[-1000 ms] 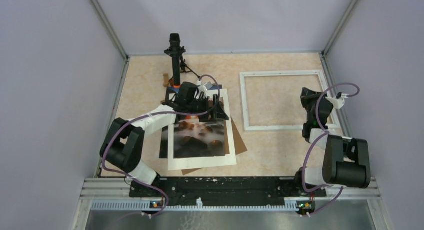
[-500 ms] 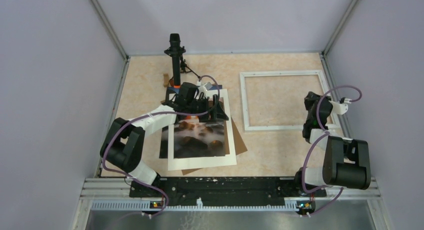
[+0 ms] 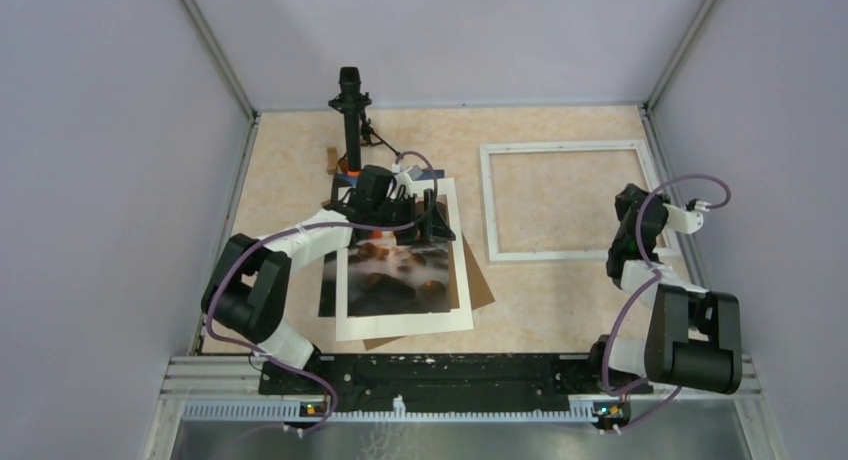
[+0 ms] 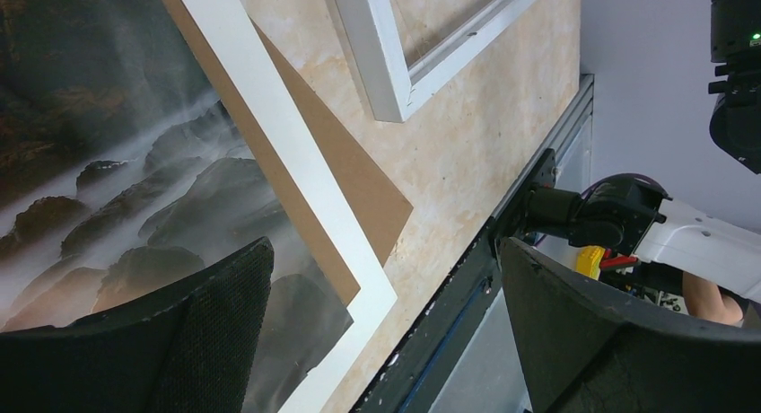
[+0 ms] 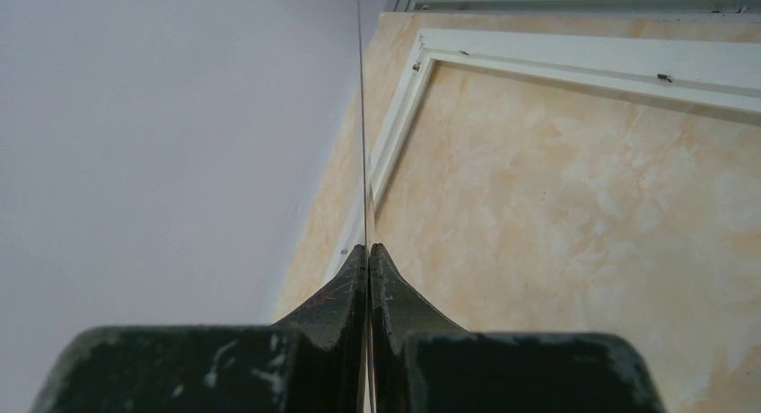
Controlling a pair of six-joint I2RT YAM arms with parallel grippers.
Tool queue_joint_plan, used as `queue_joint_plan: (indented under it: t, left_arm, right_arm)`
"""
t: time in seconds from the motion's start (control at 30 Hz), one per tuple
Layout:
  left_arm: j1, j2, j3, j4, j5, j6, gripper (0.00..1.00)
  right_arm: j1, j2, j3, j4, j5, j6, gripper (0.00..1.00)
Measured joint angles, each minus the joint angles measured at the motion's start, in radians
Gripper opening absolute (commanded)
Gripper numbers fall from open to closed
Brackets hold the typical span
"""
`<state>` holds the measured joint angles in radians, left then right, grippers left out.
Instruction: Put the photo into the frame
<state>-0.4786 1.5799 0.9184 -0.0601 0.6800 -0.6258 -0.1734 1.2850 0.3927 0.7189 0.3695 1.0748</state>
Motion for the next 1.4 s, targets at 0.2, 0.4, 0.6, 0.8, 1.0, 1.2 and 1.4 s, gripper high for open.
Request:
queue_joint_plan:
  t: [0.2,0.4,0.6,0.8,1.0,1.2,1.4]
  left_arm:
    - [0.0,0.0,-0.01,0.001,0.002,-0.001,0.98]
    - [0.0,0.0,-0.013,0.003,0.003,-0.004,0.98]
    - [0.0,0.005,-0.013,0.007,0.004,-0.004,0.98]
    - [0.0,0.016,-0.014,0.007,0.004,-0.004,0.98]
    - [0.0,0.016,-0.018,0.008,0.008,-0.005,0.98]
    - [0.0,0.016,-0.019,0.008,0.011,-0.008,0.98]
    - [0.0,0.016,-0.023,0.008,0.011,-0.011,0.98]
  right_arm:
    - [0.0,-0.022,0.0,-0.024,0.038,0.005,0.0]
    - [0.008,-0.026,0.0,-0.054,0.068,0.01,0.0]
    - [0.01,-0.058,0.0,-0.099,0.089,0.01,0.0]
    - [0.01,-0.089,0.0,-0.13,0.089,0.009,0.0]
    - [0.01,-0.089,0.0,-0.159,0.088,0.007,0.0]
    - [0.008,-0.099,0.0,-0.189,0.08,0.006,0.0]
    - [-0.004,-0.121,0.0,-0.203,0.066,-0.001,0.0]
